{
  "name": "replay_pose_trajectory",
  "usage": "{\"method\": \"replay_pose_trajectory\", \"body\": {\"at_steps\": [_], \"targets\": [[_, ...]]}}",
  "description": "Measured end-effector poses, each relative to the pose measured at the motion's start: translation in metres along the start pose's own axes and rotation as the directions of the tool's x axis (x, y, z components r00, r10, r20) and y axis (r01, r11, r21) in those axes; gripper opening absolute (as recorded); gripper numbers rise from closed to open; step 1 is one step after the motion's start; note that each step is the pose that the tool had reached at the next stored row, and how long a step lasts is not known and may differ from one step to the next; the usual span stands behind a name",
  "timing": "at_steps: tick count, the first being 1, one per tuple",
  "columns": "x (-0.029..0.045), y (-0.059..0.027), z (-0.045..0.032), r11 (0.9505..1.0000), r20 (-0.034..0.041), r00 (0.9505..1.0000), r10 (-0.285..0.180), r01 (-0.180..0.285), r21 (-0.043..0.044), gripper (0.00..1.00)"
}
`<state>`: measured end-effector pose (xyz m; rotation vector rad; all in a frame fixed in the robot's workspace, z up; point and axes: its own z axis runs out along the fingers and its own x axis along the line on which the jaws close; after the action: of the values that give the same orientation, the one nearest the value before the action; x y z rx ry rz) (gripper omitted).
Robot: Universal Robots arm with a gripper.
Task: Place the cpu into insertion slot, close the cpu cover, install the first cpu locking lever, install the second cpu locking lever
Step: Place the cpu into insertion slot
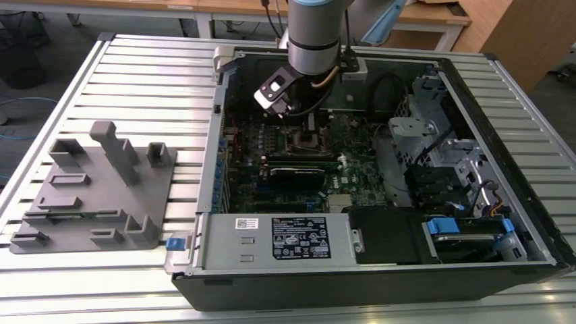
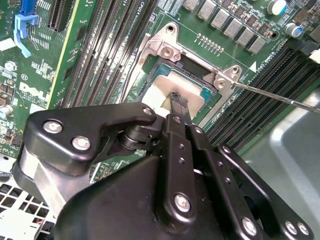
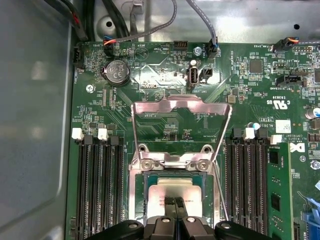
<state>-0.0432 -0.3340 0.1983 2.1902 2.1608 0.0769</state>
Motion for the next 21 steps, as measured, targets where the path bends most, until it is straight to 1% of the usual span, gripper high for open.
{"method": "replay_pose_trajectory", "body": {"at_steps": [5,8,10,15,21], "targets": [[0.0,0.0,-0.0002,1.0,-0.0004,1.0,0.0,0.0,-0.0002,0.11],[0.0004,0.0004,-0.0019,1.0,-0.0024,1.0,0.0,0.0,-0.0013,0.11],[0.0,0.0004,-0.0052,1.0,-0.0004,1.0,0.0,0.0,-0.0001,0.11],[-0.0001,0.0011,-0.0138,1.0,-0.0004,1.0,0.0,0.0,-0.0002,0.11],[-0.0002,0.0022,-0.0277,1.0,-0.0003,1.0,0.0,0.0,-0.0001,0.11]]}}
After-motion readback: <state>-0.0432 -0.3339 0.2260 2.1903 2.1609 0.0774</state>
